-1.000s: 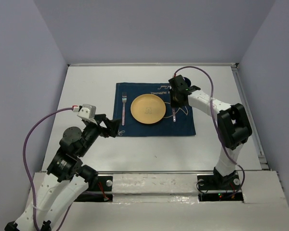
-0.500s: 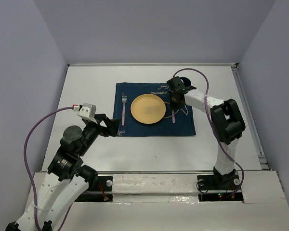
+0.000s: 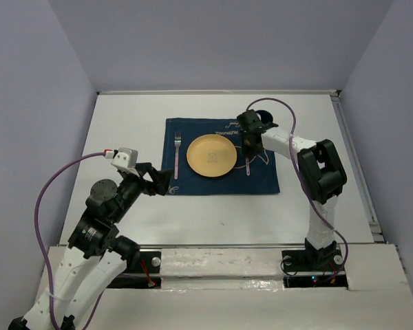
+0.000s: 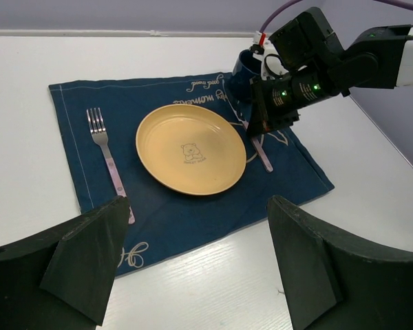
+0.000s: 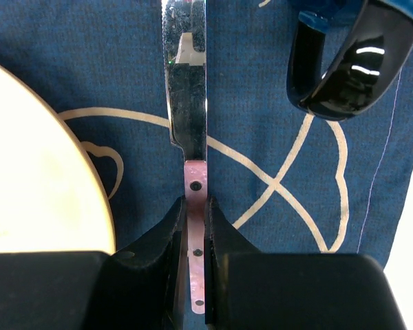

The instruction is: Set the dinner table for one person

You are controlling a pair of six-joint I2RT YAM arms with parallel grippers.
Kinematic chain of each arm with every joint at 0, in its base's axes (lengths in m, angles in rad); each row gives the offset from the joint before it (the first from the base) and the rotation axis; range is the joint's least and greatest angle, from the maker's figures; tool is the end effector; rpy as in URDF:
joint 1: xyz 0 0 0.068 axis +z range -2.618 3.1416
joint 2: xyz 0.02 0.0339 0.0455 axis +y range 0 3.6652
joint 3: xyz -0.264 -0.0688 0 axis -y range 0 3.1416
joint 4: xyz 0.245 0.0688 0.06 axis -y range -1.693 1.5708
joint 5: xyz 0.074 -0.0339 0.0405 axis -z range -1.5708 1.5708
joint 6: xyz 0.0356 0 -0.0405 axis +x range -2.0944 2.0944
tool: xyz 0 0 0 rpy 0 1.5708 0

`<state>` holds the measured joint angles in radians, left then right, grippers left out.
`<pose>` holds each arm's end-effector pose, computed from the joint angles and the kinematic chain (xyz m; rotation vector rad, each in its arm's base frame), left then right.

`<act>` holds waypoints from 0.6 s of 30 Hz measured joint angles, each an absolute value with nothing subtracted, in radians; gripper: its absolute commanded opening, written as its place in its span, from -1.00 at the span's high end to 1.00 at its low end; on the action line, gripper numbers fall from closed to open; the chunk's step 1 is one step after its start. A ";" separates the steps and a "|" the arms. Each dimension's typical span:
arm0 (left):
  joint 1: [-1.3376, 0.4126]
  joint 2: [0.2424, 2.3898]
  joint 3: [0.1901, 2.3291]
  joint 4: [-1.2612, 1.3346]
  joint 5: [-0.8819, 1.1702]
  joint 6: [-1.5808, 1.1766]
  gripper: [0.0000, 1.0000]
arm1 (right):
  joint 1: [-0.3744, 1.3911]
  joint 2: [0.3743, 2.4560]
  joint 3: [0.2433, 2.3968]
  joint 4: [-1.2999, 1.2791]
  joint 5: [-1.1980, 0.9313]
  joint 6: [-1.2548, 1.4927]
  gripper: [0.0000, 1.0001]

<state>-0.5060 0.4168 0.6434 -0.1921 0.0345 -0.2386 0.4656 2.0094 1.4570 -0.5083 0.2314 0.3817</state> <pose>0.0986 -0.0560 0.3377 0.2369 1.5508 -0.6158 0.3836 0.1836 0.1802 -0.0301 2.5855 0.0032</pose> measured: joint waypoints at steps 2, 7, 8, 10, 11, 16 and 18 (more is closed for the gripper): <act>-0.502 0.417 0.643 -0.192 0.037 -0.239 -0.84 | 0.466 2.015 1.464 -0.509 0.232 0.382 0.86; -0.502 0.417 0.643 -0.192 0.041 -0.238 -0.84 | 0.466 2.016 1.471 -0.507 0.245 0.392 0.70; -0.502 0.418 0.643 -0.192 0.042 -0.238 -0.84 | 0.466 2.016 1.471 -0.507 0.248 0.394 0.70; -0.502 0.420 0.643 -0.192 0.044 -0.237 -0.84 | 0.466 2.016 1.473 -0.508 0.253 0.396 0.70; -0.502 0.422 0.643 -0.192 0.045 -0.237 -0.84 | 0.466 2.016 1.473 -0.507 0.255 0.397 0.65; -0.502 0.426 0.643 -0.192 0.046 -0.237 -0.84 | 0.466 2.017 1.481 -0.505 0.258 0.399 0.32; -0.502 0.426 0.643 -0.192 0.046 -0.237 -0.84 | 0.466 2.017 1.481 -0.504 0.258 0.402 0.28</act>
